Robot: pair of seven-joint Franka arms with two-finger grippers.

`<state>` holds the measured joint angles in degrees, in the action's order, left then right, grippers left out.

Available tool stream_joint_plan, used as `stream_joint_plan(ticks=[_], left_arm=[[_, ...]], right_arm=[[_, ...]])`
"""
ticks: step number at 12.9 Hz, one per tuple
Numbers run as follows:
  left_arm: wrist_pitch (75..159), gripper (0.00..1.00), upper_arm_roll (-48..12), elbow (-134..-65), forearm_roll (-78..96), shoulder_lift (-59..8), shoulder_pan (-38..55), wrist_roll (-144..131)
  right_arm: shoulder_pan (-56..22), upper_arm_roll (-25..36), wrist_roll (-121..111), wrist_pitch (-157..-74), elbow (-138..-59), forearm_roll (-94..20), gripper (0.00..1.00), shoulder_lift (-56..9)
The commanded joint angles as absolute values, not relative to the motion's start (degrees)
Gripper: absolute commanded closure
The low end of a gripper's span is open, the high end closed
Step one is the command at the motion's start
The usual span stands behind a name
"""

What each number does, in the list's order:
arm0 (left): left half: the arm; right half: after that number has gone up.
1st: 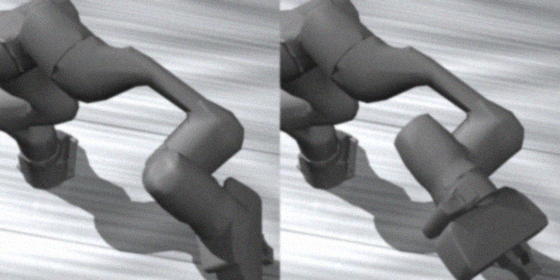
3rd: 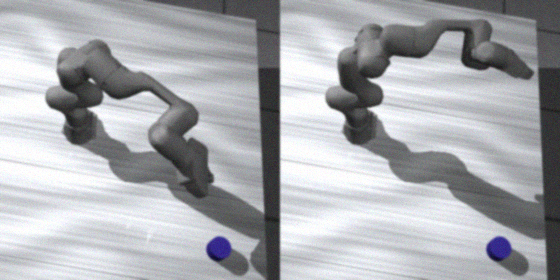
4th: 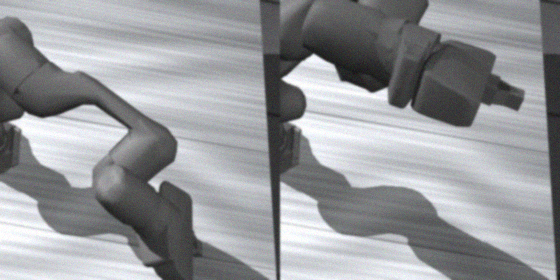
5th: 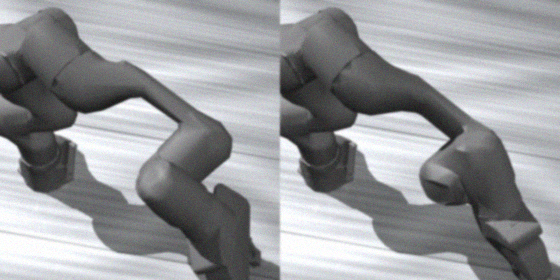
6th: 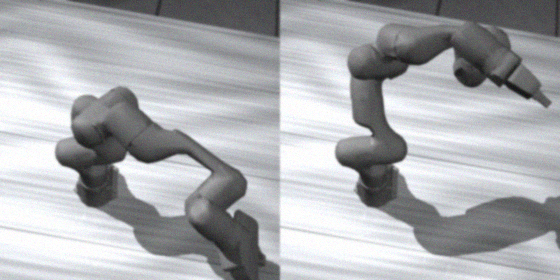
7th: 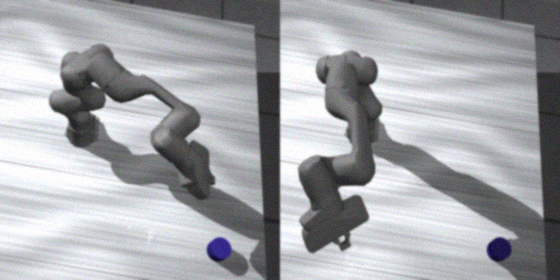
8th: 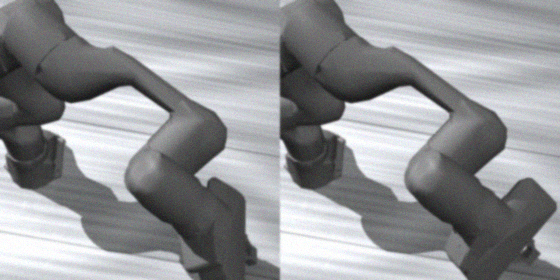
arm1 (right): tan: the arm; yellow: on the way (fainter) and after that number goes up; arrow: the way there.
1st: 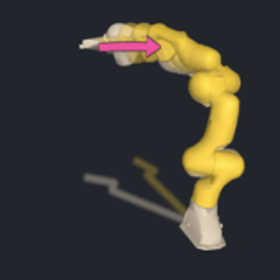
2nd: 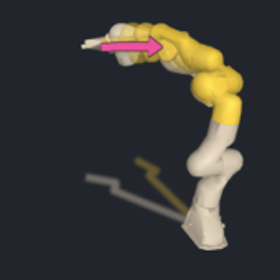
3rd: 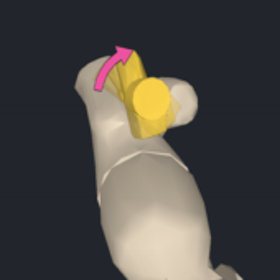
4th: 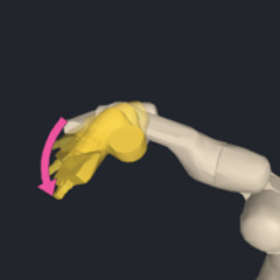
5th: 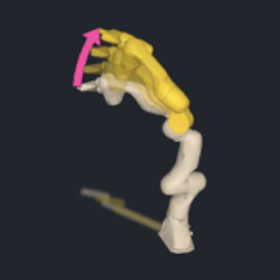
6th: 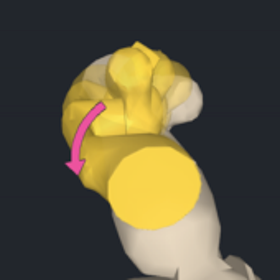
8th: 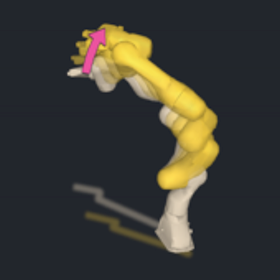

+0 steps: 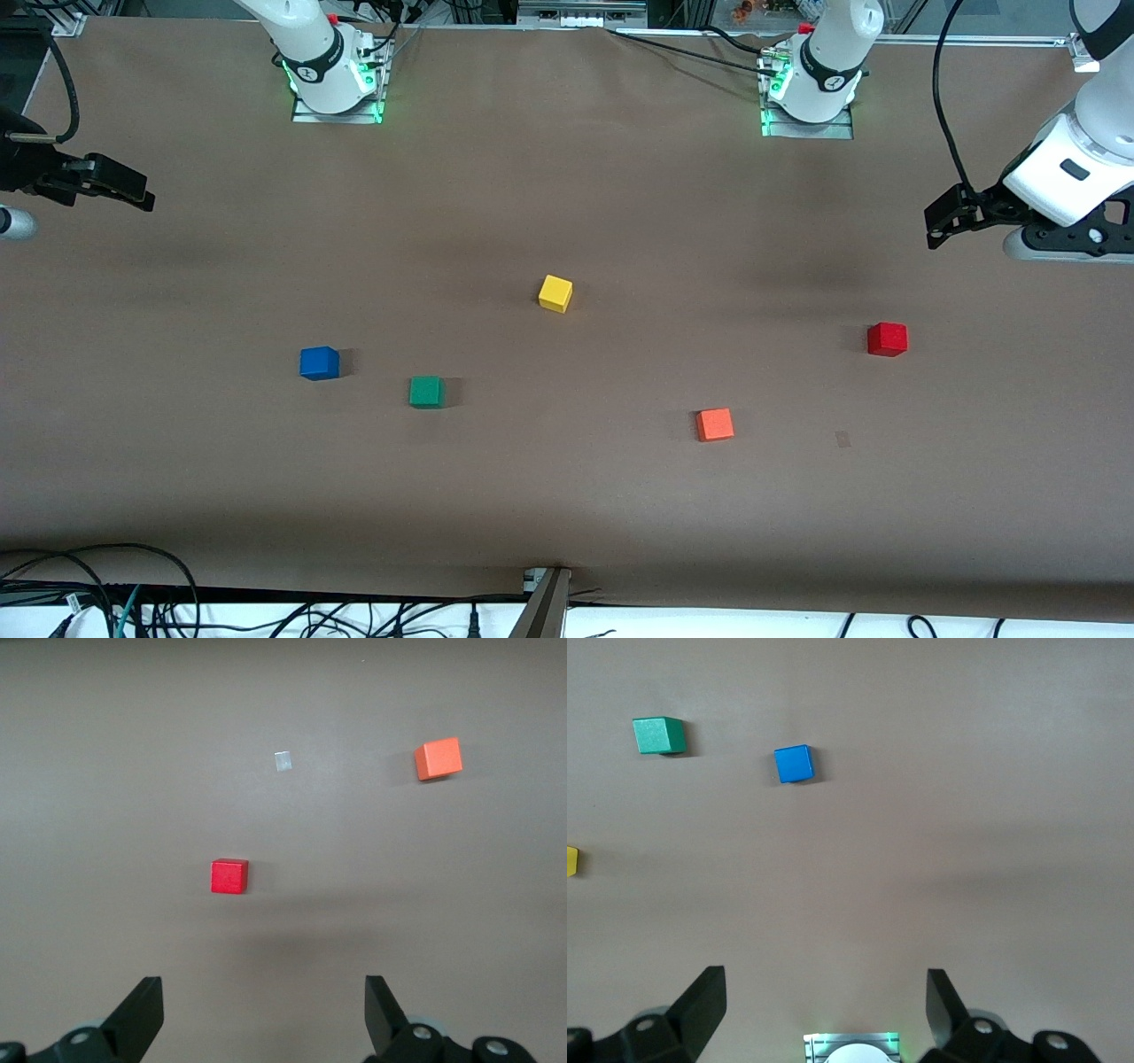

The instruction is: Pass red block to right arm, stack on blue

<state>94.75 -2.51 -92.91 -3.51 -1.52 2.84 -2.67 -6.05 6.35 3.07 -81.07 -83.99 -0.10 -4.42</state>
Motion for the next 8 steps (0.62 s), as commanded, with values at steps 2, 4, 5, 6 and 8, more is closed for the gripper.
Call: stream_joint_plan(ticks=[2, 4, 5, 6, 8], left_arm=[[91.6, 0.0, -2.4, -89.5, -4.7, -3.3, 3.3, -1.5], [91.6, 0.0, -2.4, -89.5, -4.6, -3.3, 3.3, -1.6], [91.6, 0.0, -2.4, -89.5, -4.6, -3.4, 3.3, -1.7], [91.6, 0.0, -2.4, -89.5, -4.4, -3.4, 3.3, -1.8], [91.6, 0.0, -2.3, -89.6, -4.3, -3.4, 3.2, -1.8]], right_arm=[[-5.5, 6.1, 2.0, -80.9, -82.9, 0.3, 0.0, -4.8], [-5.5, 6.1, 2.0, -80.9, -83.0, 0.3, 0.0, -4.8], [-5.4, 6.1, 2.0, -80.9, -82.9, 0.3, 0.0, -4.8], [-5.4, 6.1, 2.0, -80.9, -82.9, 0.3, 0.0, -4.8], [-5.4, 6.1, 2.0, -80.9, -82.9, 0.3, 0.0, -4.8]])
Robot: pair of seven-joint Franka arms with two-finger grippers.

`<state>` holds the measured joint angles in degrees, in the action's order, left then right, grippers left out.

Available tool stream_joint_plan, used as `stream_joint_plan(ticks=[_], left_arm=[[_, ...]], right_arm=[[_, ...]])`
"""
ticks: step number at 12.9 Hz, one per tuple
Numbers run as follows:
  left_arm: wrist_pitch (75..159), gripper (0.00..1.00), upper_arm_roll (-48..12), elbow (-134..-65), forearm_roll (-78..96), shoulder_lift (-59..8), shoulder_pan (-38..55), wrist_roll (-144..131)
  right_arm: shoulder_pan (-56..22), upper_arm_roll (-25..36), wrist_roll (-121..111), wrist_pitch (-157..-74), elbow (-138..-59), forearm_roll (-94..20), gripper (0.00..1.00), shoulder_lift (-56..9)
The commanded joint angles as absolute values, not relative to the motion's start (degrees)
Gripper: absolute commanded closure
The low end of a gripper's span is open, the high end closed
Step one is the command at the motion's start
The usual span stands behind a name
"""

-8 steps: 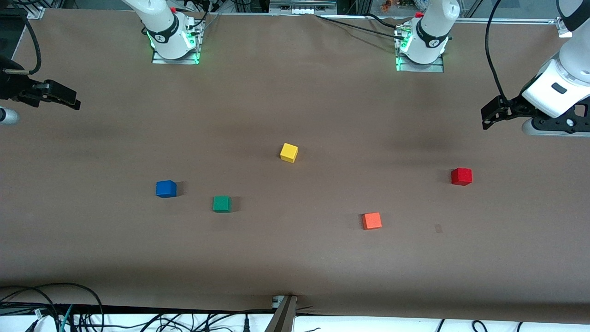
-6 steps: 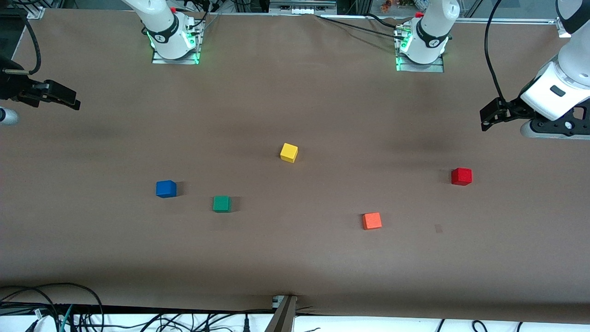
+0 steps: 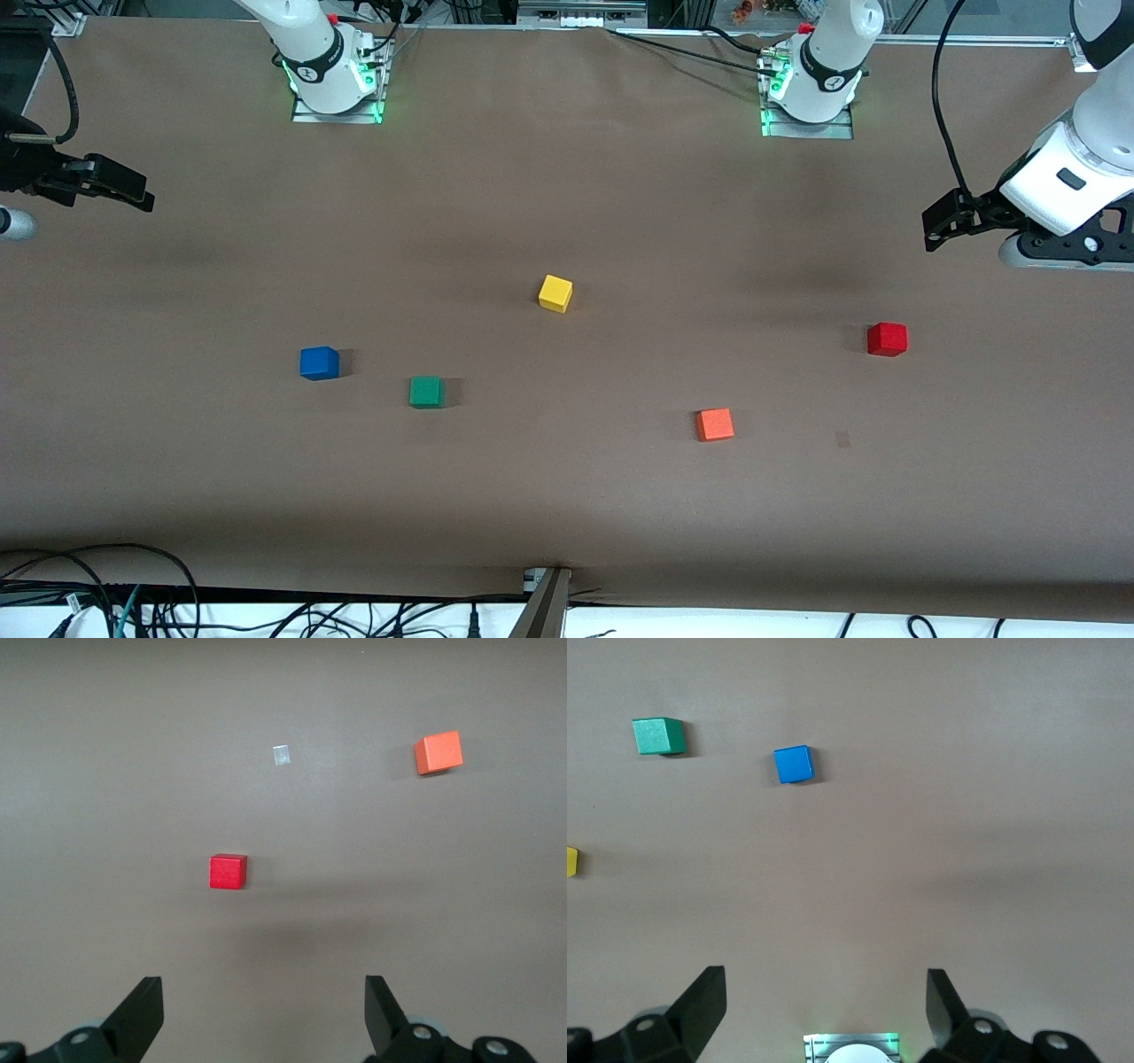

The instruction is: Pass red block to right arm, stack on blue

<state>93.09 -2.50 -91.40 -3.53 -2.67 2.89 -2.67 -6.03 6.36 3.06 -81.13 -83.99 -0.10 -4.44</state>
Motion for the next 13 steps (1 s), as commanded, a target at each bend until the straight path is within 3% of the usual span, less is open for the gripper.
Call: stream_joint_plan(ticks=[1, 13], left_arm=[[91.6, 0.0, -2.4, -89.6, -4.0, -3.5, 3.1, -2.0], [89.6, 0.0, -1.6, -88.7, -4.0, -7.6, 1.9, -1.3]], right_arm=[[-5.4, 6.1, 2.0, -80.9, -82.9, 0.3, 0.0, -4.8], [-5.4, 6.1, 2.3, -80.9, -83.0, 0.1, 0.0, -4.8]])
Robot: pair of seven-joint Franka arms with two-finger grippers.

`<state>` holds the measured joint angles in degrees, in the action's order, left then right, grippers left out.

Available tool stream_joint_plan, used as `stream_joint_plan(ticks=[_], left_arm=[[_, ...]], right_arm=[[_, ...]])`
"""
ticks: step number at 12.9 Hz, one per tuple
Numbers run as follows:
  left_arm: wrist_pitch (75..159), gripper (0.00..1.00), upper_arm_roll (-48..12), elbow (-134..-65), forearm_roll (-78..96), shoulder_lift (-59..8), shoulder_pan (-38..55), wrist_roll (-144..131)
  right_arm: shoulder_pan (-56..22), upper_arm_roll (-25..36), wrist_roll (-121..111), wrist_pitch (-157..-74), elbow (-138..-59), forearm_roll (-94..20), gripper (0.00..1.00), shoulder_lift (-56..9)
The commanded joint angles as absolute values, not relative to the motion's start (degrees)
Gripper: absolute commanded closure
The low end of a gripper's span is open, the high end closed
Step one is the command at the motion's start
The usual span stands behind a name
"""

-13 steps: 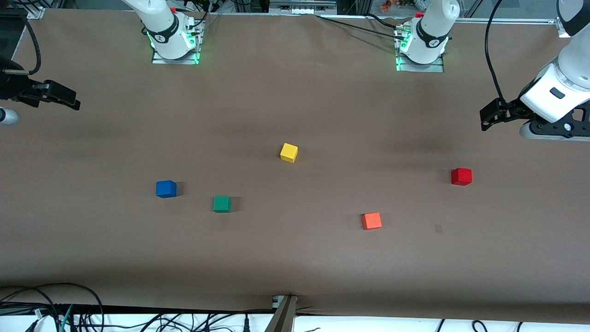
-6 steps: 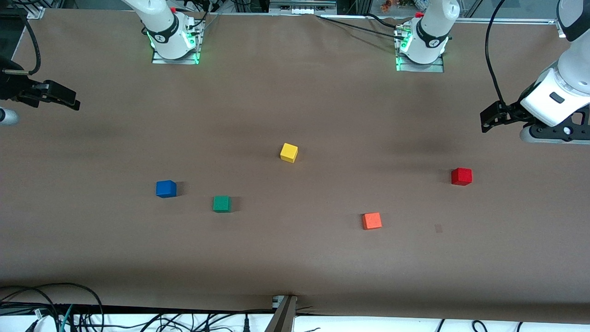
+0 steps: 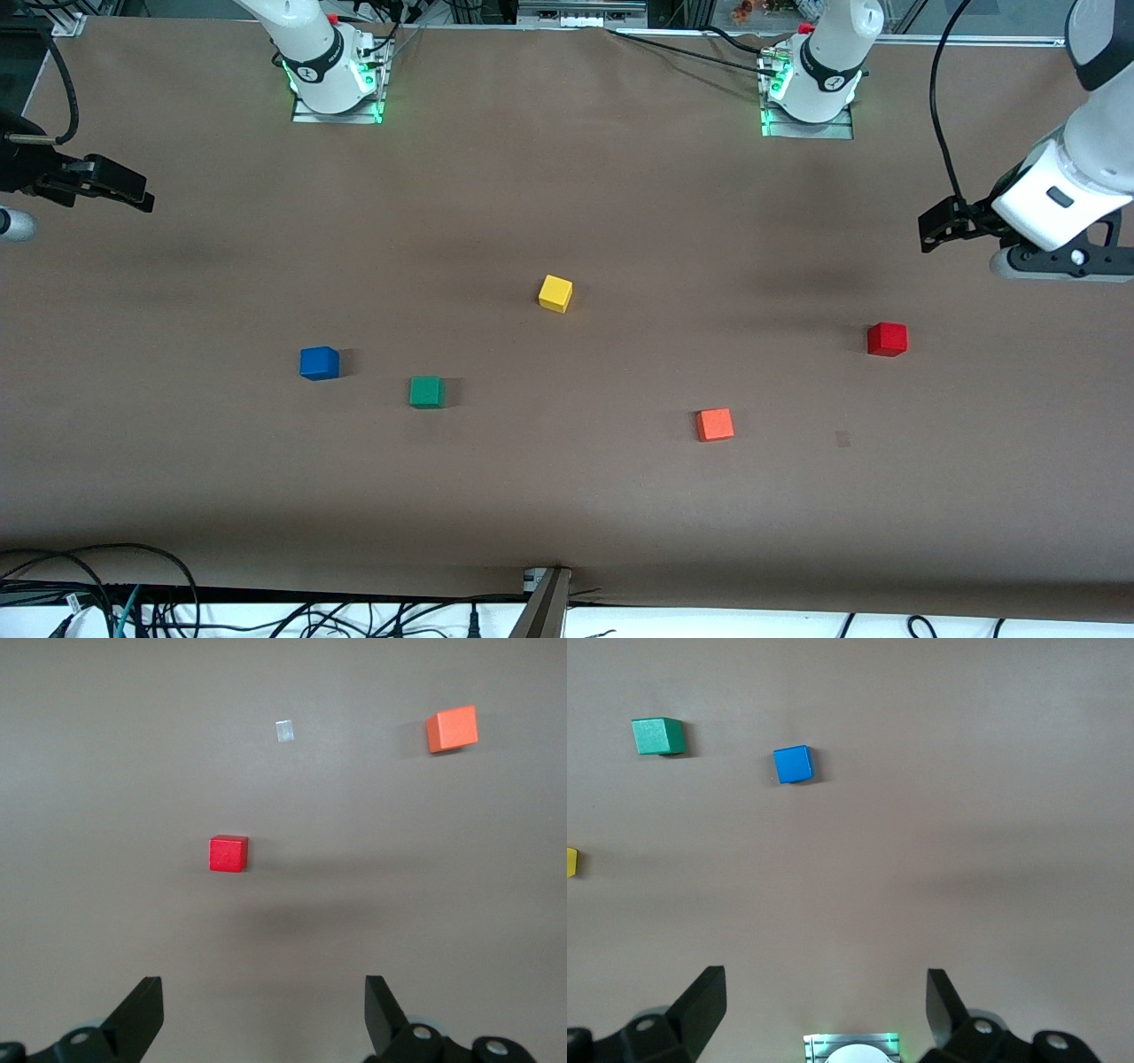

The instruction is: Pass red block to right arm, stack on blue

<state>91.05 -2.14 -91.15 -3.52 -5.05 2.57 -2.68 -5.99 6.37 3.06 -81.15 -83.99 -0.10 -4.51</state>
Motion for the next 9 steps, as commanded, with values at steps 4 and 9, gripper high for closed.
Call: stream_joint_plan(ticks=[4, 9], left_arm=[[90.3, 0.0, -1.8, -89.6, -3.8, -13.6, -3.6, -0.1], [105.3, 0.0, -1.8, -96.4, -3.9, -20.6, -6.6, 4.2]], right_arm=[[-5.5, 6.1, 2.2, -81.0, -82.9, 0.3, 0.0, -5.3], [-5.4, 6.1, 2.2, -81.0, -82.9, 0.1, 0.0, -5.3]])
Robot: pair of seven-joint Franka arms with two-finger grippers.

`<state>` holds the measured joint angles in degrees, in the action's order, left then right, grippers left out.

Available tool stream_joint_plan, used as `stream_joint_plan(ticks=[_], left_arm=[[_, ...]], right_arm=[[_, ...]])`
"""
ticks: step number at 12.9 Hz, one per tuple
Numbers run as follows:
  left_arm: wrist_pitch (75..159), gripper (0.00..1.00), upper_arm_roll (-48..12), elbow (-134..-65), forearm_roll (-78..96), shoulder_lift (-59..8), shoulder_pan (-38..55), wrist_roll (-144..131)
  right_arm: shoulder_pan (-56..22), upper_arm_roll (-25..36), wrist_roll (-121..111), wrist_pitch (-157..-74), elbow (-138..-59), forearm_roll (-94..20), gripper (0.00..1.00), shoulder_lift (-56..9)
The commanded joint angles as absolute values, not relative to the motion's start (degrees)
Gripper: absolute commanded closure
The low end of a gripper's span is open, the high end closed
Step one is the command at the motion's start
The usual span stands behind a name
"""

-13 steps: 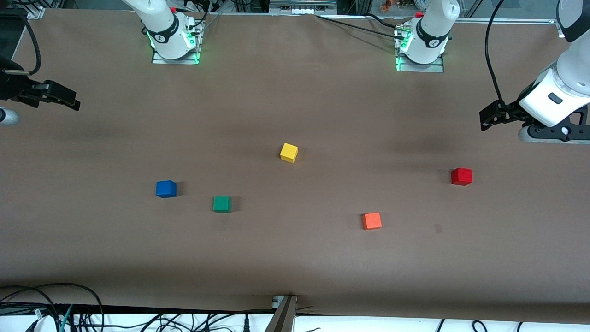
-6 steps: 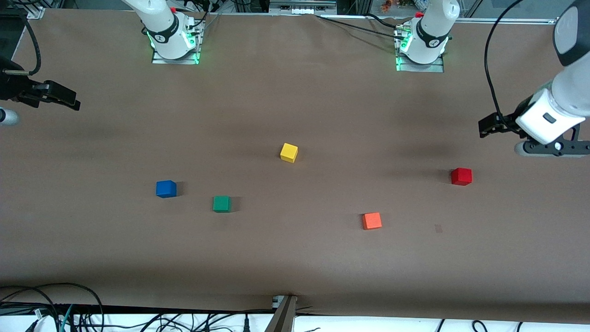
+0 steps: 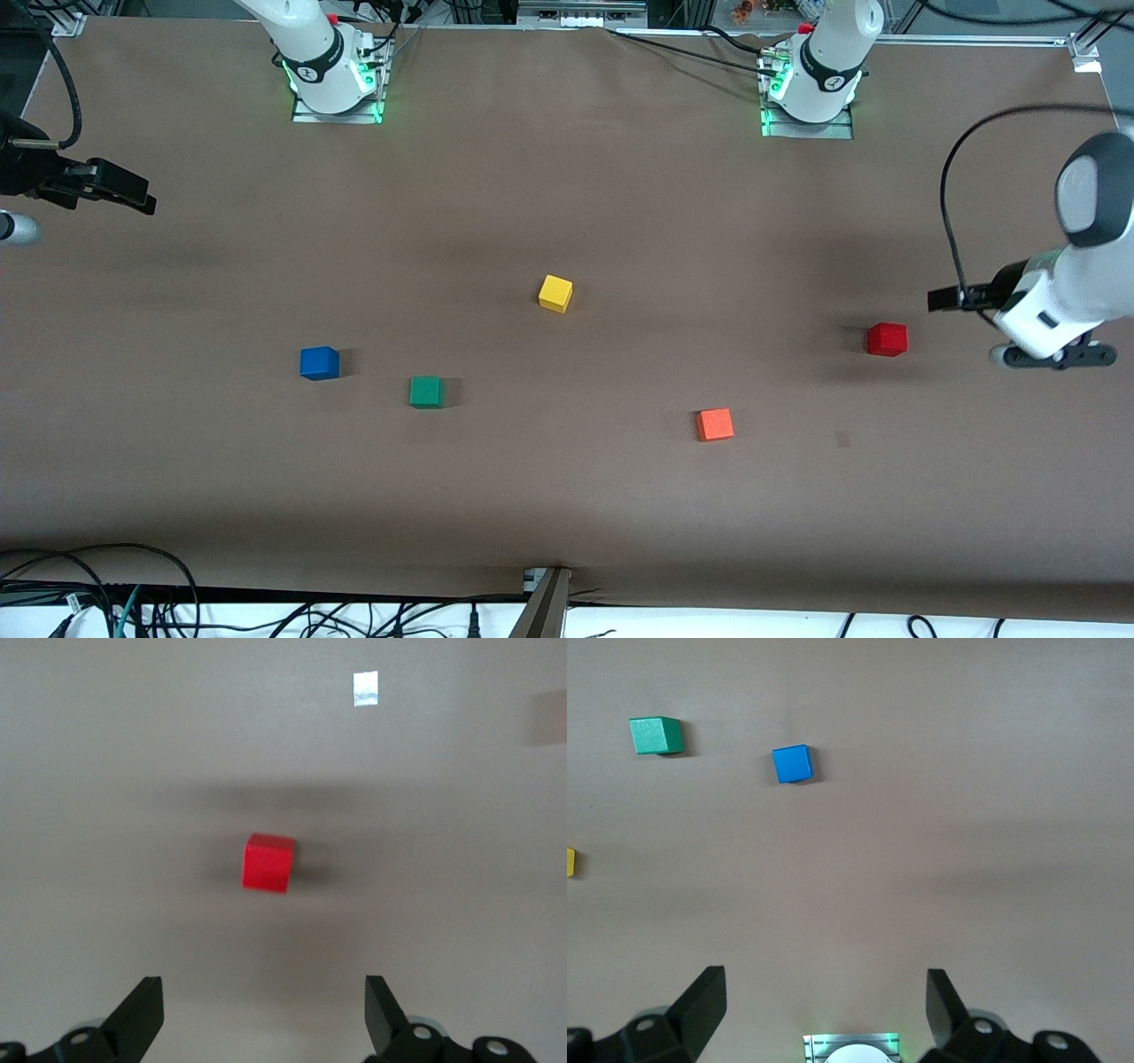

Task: Pass red block to right arm, stack on blue
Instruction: 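Move the left gripper down over the red cube and close it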

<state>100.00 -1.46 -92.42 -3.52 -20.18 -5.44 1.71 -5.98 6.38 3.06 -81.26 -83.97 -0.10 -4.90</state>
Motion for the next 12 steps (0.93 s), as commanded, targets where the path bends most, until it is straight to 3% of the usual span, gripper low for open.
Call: stream_joint_plan(ticks=[1, 8, 12], left_arm=[[109.6, 0.0, -1.8, -100.2, -3.9, -20.6, -7.2, 5.4], [141.6, 0.0, -1.8, -119.1, -4.8, -23.0, -7.7, 11.3], [146.5, 0.0, -1.8, -120.4, -4.8, -26.5, -9.7, 15.4]], right_arm=[[-5.4, 6.1, 2.3, -81.0, -82.9, 0.1, 0.0, -5.3], [-5.4, 6.1, 2.3, -81.0, -82.9, 0.1, 0.0, -5.3], [-5.5, 6.1, 2.3, -81.0, -82.9, 0.1, 0.0, -5.3]])
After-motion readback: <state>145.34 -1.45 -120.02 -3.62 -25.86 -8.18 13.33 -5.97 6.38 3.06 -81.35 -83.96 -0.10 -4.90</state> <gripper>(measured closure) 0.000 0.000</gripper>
